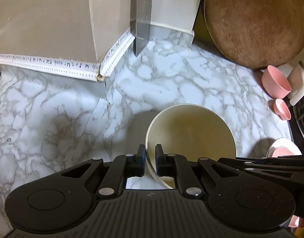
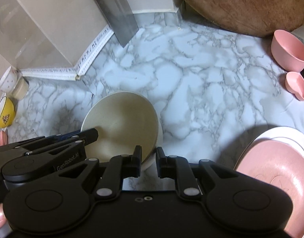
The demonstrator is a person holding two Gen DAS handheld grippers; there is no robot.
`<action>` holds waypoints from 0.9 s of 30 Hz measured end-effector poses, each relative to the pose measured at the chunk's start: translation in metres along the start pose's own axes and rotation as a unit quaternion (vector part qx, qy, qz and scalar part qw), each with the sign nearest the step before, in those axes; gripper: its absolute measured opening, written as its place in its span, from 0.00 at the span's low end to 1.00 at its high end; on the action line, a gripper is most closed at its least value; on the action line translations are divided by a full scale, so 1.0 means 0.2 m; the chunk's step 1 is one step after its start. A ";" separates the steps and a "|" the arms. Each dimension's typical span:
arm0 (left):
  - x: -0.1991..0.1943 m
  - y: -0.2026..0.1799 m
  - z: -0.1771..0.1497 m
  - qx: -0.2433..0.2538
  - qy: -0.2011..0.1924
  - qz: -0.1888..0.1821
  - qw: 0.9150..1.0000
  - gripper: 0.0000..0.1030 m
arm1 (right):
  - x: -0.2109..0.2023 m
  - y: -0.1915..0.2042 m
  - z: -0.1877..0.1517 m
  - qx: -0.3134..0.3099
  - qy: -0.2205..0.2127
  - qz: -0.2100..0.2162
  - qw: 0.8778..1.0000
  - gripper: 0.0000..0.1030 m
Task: Organize plates and bowls
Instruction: 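Carry the cream bowl with both grippers toward the plate stack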
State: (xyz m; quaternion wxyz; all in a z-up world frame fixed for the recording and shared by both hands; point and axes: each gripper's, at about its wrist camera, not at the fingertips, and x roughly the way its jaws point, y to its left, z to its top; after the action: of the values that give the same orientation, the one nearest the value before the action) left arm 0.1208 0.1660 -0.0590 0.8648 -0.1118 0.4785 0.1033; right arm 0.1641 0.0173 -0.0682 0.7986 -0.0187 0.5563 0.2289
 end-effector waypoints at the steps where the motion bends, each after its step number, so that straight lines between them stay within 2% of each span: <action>1: 0.00 0.00 -0.01 0.000 0.003 0.000 1.000 0.09 | 0.01 0.00 -0.01 0.001 0.002 0.001 1.000 0.15; 11: 0.03 0.05 -0.07 -0.001 0.025 0.002 1.000 0.09 | 0.06 0.03 -0.06 -0.017 0.020 0.006 1.000 0.15; 18: 0.03 0.07 -0.07 -0.008 0.024 0.000 1.000 0.09 | 0.07 0.05 -0.07 -0.020 0.024 0.009 0.999 0.15; 27: 0.00 0.08 -0.06 -0.006 0.016 -0.013 1.000 0.09 | 0.05 0.01 -0.05 -0.003 0.026 0.021 0.999 0.24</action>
State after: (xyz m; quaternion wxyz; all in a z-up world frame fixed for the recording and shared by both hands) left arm 0.1057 0.1781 -0.0673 0.8574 -0.1253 0.4905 0.0929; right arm 0.1570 0.0198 -0.0815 0.7789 -0.0151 0.5765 0.2464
